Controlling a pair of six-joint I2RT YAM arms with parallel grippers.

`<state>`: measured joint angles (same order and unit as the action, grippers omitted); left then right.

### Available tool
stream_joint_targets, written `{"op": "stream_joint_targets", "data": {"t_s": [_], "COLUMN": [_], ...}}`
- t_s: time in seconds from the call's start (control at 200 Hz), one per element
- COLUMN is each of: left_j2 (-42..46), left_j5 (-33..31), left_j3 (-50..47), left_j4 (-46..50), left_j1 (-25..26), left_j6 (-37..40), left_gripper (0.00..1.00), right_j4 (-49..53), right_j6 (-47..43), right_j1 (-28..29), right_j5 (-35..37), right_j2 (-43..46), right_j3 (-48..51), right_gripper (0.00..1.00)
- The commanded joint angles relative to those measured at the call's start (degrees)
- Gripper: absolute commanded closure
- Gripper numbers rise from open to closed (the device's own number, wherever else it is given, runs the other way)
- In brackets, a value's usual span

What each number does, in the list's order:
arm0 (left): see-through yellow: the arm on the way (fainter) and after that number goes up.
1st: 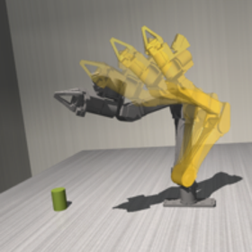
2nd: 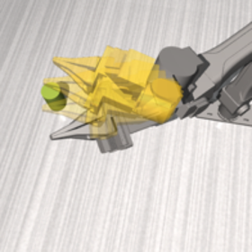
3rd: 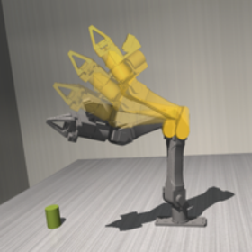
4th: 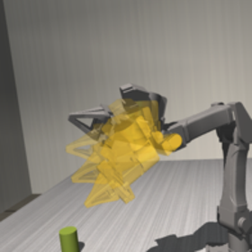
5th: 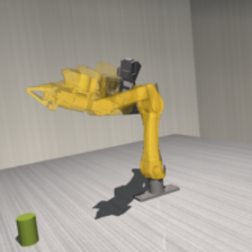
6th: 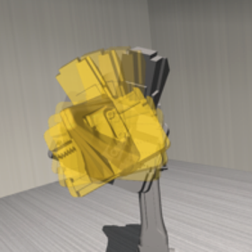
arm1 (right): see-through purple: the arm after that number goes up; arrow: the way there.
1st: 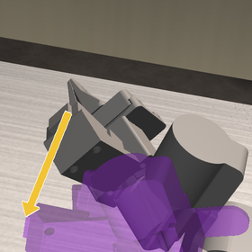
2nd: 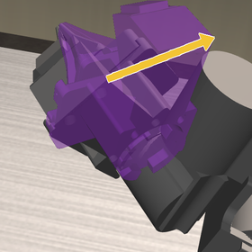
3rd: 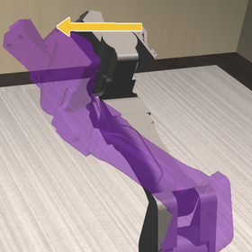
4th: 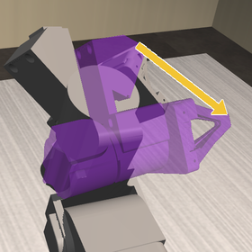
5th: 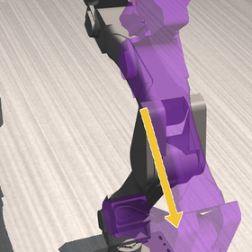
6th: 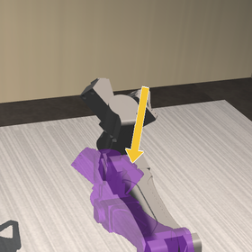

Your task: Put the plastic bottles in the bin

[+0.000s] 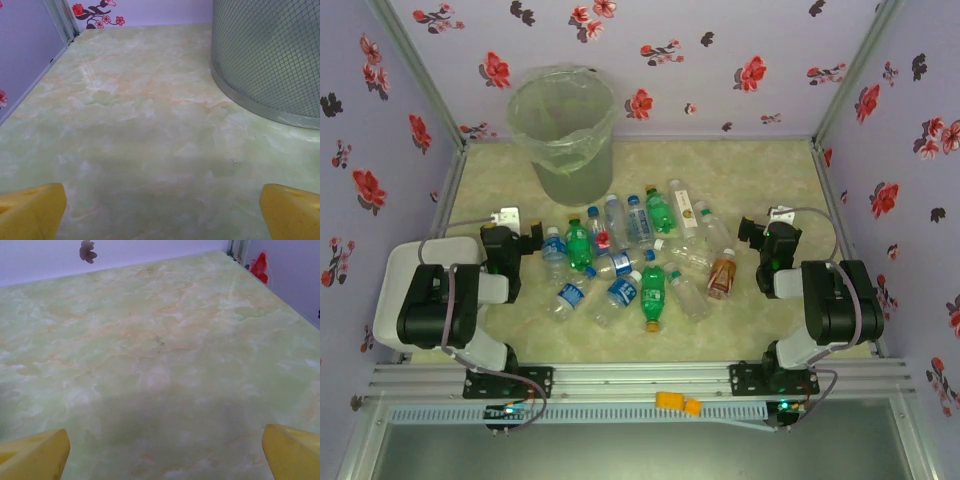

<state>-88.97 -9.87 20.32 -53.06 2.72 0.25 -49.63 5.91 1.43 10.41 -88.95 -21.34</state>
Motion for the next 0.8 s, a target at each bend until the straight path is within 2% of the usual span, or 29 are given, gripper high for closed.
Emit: {"op": "stream_joint_targets", "data": {"t_s": [0.0,0.335,0.45,0.795], "left_j2": [0.4,0.3,0.3,0.4], "left_j5": [0.3,0.5,3.8,3.8], "left_j3": [1.2,1.6,2.6,2.6], "left_j4": [-0.3,0.3,2.6,2.6], "left_j1": [-0.3,-0.6,-2.6,-2.7], "left_j6": [0.8,0.5,-0.9,-0.9], "left_gripper": [0.0,0.0,0.0,0.0], "right_j4": [-0.8,-0.6,-0.3,-0.5], "right_j6": [-1.2,-1.2,-1.0,-1.1], "right_j1": [-0.3,-0.4,-0.5,-0.5], "right_j5": [-0.4,-0.6,-0.9,-0.9], "right_j2": [-0.5,-0.6,-0.6,-0.5], "right_j3": [-1.1,-1.2,-1.4,-1.3], "right_gripper": [0.01,0.01,0.01,0.01]}}
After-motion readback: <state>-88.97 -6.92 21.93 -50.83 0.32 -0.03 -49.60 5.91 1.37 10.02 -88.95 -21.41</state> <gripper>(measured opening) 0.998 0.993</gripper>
